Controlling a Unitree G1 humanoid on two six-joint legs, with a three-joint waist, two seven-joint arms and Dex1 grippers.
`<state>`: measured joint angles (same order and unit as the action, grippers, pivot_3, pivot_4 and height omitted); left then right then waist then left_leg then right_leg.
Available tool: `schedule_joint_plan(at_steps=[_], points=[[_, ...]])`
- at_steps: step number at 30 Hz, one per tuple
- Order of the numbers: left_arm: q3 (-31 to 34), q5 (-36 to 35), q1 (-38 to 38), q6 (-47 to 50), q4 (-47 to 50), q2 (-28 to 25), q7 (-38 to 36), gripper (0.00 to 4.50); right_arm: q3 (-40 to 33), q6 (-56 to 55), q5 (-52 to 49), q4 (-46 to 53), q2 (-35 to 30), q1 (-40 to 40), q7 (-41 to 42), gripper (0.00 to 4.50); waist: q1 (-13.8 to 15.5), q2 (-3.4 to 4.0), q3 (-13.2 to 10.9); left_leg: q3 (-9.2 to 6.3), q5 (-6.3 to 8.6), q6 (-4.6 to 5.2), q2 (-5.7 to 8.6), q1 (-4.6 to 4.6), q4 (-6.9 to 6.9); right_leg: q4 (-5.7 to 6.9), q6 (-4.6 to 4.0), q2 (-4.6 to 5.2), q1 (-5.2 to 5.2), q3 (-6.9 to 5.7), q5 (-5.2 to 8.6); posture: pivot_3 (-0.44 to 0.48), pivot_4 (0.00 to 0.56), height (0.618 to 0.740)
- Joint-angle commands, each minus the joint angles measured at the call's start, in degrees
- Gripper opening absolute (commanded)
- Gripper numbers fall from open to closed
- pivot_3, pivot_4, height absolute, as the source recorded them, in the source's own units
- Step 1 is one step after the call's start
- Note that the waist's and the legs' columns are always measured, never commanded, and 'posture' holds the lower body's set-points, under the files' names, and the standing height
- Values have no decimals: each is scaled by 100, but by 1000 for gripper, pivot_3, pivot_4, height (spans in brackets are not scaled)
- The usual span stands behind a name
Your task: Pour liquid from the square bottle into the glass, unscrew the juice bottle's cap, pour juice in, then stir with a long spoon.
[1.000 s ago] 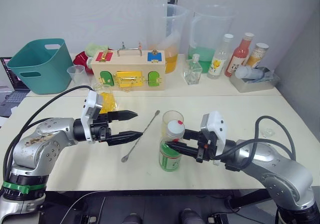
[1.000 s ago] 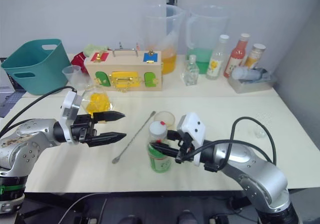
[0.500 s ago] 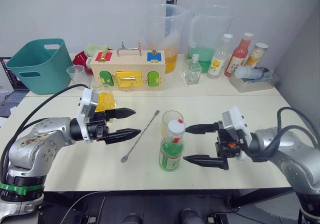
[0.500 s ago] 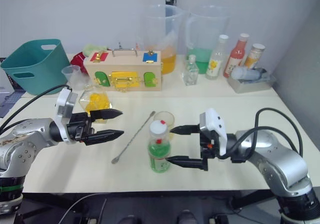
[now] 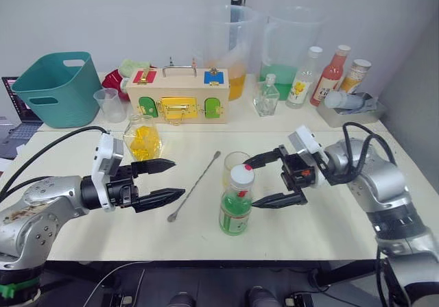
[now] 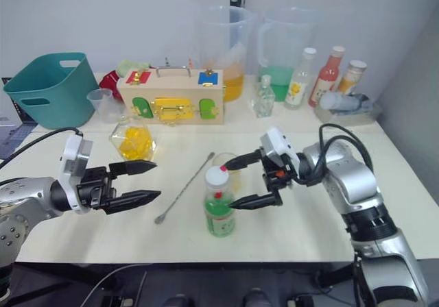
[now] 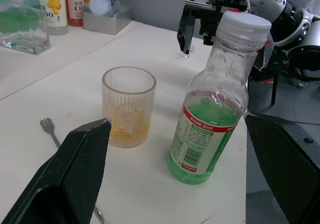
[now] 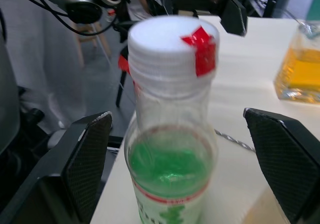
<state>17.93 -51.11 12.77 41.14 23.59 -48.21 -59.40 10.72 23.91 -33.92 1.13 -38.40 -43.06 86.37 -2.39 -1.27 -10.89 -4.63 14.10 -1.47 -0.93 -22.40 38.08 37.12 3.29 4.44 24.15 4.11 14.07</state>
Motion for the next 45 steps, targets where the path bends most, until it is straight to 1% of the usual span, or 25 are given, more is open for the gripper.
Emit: schedule_joint_plan(at_steps=[1, 5, 8, 11, 12, 14, 15, 16, 18, 20, 24, 26, 29, 31, 35, 38, 40, 45], points=[[282, -164, -47, 48, 252, -176, 99, 4500, 55, 26, -37, -143, 171, -245, 309, 4460, -1, 0, 0, 0, 0, 0, 1, 0, 0, 0, 0, 1, 0, 0, 0, 0, 150, 740], [381, -237, -163, 107, 329, -262, 167, 4500, 78, 54, -89, -280, 323, -314, 497, 4460, -9, 0, 0, 0, 0, 0, 0, 1, 0, 1, 0, 0, 2, 0, 0, 0, 150, 740], [444, -373, -316, 217, 434, -313, 163, 4500, 121, -94, -61, -303, 404, -259, 577, 3665, -10, 0, 0, 1, 0, 0, -1, 1, 0, 2, 0, -1, 3, 0, 0, 0, 150, 740], [434, -442, -356, 240, 475, -339, 191, 4500, 132, -125, -24, -292, 451, -196, 573, 2578, -10, 1, 0, 0, 0, 0, -1, 1, -1, 2, -1, -1, 3, 0, 0, 0, 150, 740], [416, -442, -327, 234, 448, -341, 194, 4500, 122, -131, -19, -277, 470, -173, 536, 2297, -8, 0, 0, 0, 0, 0, -1, 1, -1, 2, -1, -1, 3, 0, 0, 0, 150, 740], [367, -427, -264, 225, 400, -340, 188, 4500, 105, -151, 12, -248, 478, -126, 454, 1599, -7, 1, 0, 0, 0, -1, 0, 1, -1, 2, -1, -1, 2, 0, 0, 0, 150, 740], [345, -417, -242, 220, 383, -340, 179, 4500, 98, -165, 35, -234, 475, -104, 416, 1401, -6, 0, 0, 0, 0, -1, 0, 0, -1, 2, -1, 0, 3, 0, 0, 0, 150, 740], [318, -400, -221, 213, 363, -346, 154, 4500, 91, -180, 65, -216, 469, -78, 366, 1309, -7, 1, 0, 0, 0, -1, 0, 1, -1, 2, 0, 0, 2, 0, 0, 0, 150, 740], [295, -382, -200, 208, 343, -352, 126, 4500, 82, -197, 96, -197, 464, -51, 322, 1309, -8, 0, 0, 0, 1, -1, 0, 1, -1, 2, -1, -1, 3, -1, 0, 0, 150, 740], [202, -330, -88, 173, 221, -374, -10, 4500, -60, -85, 2, 102, 406, 129, 101, 1309, -4, 0, 0, 0, 0, -1, 0, 2, -1, 2, -1, 0, 2, 0, 0, 0, 150, 740], [-85, -244, 188, 92, -9, -327, -229, 4500, -507, 462, -268, 1075, 226, 652, -724, 1309, 20, 0, 0, -1, 0, -1, 1, -1, -1, 3, -1, 1, 2, -2, 0, 0, 150, 740], [-154, -213, 252, 68, -62, -311, -275, 4500, -604, 611, -340, 1323, 180, 779, -949, 1308, 11, 0, 0, -2, 0, -1, 2, -1, -1, 3, -1, 1, 2, -3, 0, 0, 150, 740], [-592, -81, 564, -57, -296, -222, -630, 4500, -1214, 1363, -734, 2540, 140, 1508, -2288, 1307, 22, 0, 0, -1, 0, -1, 0, -2, -2, 3, -1, -1, 5, -2, 0, 0, 150, 740], [-830, -6, 804, -113, -492, -108, -782, 4500, -1515, 1789, -1007, 3361, 236, 2034, -3200, 1307, 52, 0, 0, -7, 1, -1, 3, -4, -4, 6, -1, 0, 5, -5, 0, 0, 150, 740], [-1189, 110, 1115, -165, -718, 110, -1024, 4500, -1759, 2270, -1307, 4363, 569, 2588, -4691, 1307, 13, 0, 0, -3, 0, -1, 3, -5, -5, 1, -1, 0, 4, -2, 0, 0, 150, 740], [-1513, 276, 1436, -232, -1006, 191, -1404, 4500, -1673, 2374, -1012, 4822, 944, 2911, -5756, 1307, -12, 0, 0, -3, 0, 0, 1, -2, -5, 3, -2, -3, 4, -2, 1, 0, 150, 740], [-1660, 384, 1623, -272, -1188, 212, -1584, 4500, -1610, 2413, -914, 5034, 1149, 3069, -6281, 1306, -12, 0, 0, -3, -1, -1, 2, -2, -6, 2, -2, -4, 4, -2, 1, 0, 150, 740], [-1848, 571, 1965, -302, -1482, 241, -1936, 4500, -1459, 2485, -955, 5296, 1371, 3269, -6956, 1306, -10, 0, 0, -3, -1, -2, 2, -3, -6, 2, -2, -3, 4, -2, 2, 0, 150, 740]])
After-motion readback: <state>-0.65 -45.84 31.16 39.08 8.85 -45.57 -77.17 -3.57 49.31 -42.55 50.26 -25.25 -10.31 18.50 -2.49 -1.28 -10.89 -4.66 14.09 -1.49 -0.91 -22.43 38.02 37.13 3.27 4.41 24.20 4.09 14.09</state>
